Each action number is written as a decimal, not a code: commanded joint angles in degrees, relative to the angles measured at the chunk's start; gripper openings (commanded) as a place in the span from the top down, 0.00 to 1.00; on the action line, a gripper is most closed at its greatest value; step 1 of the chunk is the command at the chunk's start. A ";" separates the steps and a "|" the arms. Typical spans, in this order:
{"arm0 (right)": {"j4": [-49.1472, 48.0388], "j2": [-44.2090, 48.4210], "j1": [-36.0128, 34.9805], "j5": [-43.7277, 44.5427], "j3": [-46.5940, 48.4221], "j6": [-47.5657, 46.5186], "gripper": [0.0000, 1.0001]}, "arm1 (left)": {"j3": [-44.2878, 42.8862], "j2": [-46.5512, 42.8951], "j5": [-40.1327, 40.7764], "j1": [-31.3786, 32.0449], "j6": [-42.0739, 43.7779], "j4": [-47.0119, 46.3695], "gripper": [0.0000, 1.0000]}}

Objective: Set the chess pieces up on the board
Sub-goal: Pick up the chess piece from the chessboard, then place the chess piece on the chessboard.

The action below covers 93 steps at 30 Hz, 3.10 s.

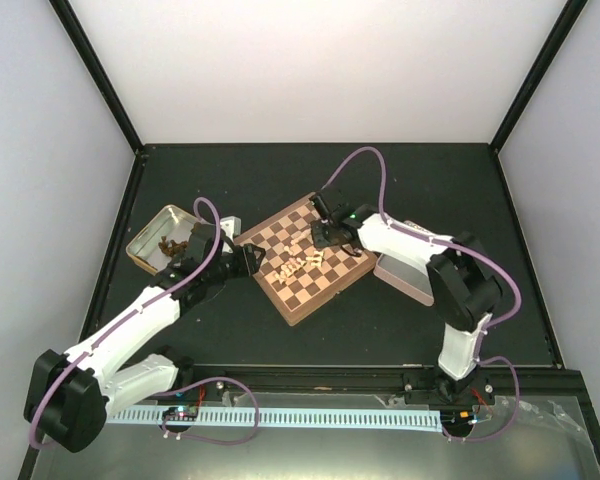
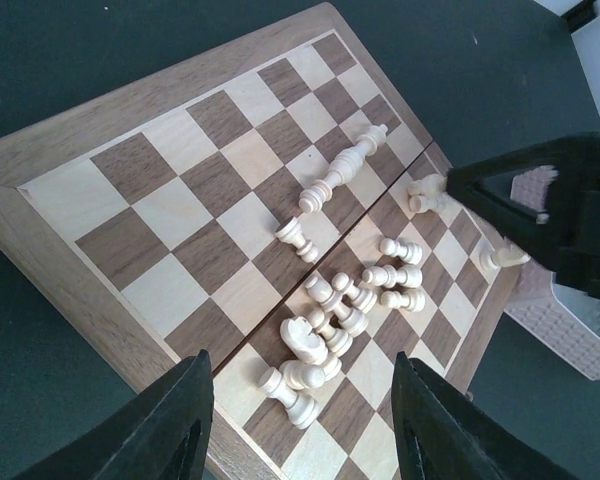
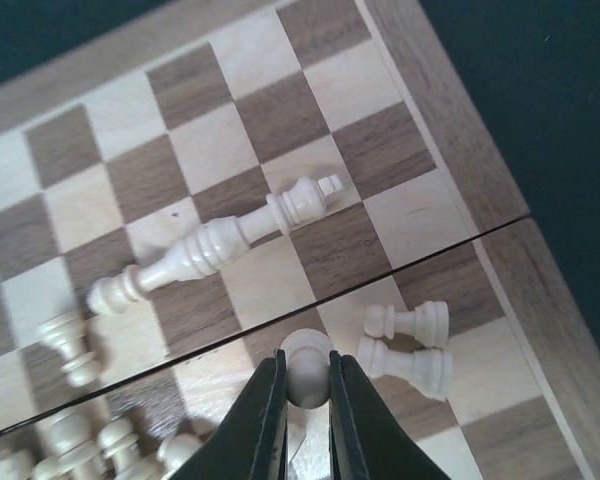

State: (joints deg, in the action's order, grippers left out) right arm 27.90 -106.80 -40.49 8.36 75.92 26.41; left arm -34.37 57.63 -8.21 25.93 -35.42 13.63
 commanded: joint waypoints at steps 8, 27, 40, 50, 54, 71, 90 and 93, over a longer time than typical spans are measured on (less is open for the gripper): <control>2.79 12.92 -0.19 3.08 -9.18 1.00 0.88 | 0.65 -1.40 -1.37 -0.59 0.13 -0.94 0.50; 6.49 11.87 0.24 8.08 -10.00 1.19 0.88 | 1.20 -3.89 -2.71 -0.62 -0.53 0.17 0.49; 6.80 13.98 1.25 6.88 -10.64 -1.89 0.87 | 1.06 -7.98 -2.82 -0.55 -1.39 1.75 0.49; 7.02 13.38 3.18 4.83 -10.08 -3.99 0.87 | 0.53 -5.11 -5.50 -0.54 -2.81 -2.33 0.49; 7.24 10.61 3.61 4.48 -8.03 -5.49 0.87 | 0.40 -3.71 -5.62 -0.62 -2.65 -3.38 0.49; 7.93 3.15 5.37 2.30 -4.39 -8.62 0.85 | -0.23 1.37 -7.28 -0.55 -2.75 -5.52 0.49; 9.41 4.41 5.51 -1.18 0.06 -10.18 0.64 | -2.25 2.96 -7.48 -0.58 -2.31 -5.45 0.49; 8.86 2.81 5.46 -3.36 0.95 -10.88 0.63 | -2.49 3.36 -7.61 -0.56 -2.22 -5.45 0.48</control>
State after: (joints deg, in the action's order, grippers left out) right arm 37.52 -103.33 -35.27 8.58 74.87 17.23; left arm -34.20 60.16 -15.07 25.80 -37.74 9.54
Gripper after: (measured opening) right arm 0.363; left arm 0.515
